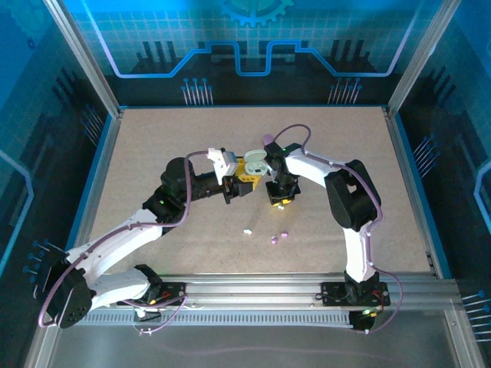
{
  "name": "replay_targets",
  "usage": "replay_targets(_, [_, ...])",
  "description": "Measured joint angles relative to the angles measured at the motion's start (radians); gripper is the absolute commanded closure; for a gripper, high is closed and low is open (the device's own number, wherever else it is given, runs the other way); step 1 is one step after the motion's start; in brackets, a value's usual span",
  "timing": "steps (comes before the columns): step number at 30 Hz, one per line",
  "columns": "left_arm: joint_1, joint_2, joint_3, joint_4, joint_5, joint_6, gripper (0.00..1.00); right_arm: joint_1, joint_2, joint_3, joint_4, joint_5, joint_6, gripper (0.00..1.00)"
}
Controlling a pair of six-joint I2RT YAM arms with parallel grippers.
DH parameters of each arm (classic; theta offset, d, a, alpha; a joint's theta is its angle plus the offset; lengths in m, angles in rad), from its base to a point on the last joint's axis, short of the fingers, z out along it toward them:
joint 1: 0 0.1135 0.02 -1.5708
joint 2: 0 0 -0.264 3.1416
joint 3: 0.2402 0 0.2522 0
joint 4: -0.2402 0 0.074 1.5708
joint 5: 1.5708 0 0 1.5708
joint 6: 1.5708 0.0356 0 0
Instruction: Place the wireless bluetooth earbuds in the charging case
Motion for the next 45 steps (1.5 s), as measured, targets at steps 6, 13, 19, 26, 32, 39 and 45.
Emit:
replay_targets(6, [0.000, 0.000, 0.000, 0.000, 0.000, 0.000, 0.66, 0.000, 0.000, -0.011, 0.003, 0.003, 0.004, 0.73])
replay_targets(13, [0.000, 0.000, 0.000, 0.000, -0.003, 0.000, 0.66, 0.000, 0.000, -0.013, 0.003, 0.007, 0.004, 0.75])
replay_targets(19, [0.000, 0.000, 0.000, 0.000, -0.007, 0.000, 0.66, 0.000, 0.000, -0.013, 0.001, 0.010, 0.007, 0.78])
replay_targets(26, [0.000, 0.000, 0.000, 0.000, -0.010, 0.000, 0.66, 0.000, -0.028, -0.040, 0.012, 0.002, 0.009, 0.80])
replay_targets(32, [0.000, 0.000, 0.000, 0.000, -0.027, 0.004, 0.67, -0.006, -0.145, -0.075, 0.031, -0.050, 0.014, 0.80])
replay_targets(39, [0.016, -0.006, -0.034, 0.010, -0.045, -0.004, 0.67, -0.171, -0.465, -0.219, 0.237, -0.418, 0.064, 0.80])
replay_targets(45, [0.060, -0.006, -0.057, 0.043, -0.053, -0.030, 0.67, -0.275, -0.586, -0.283, 0.462, -0.793, 0.168, 0.80])
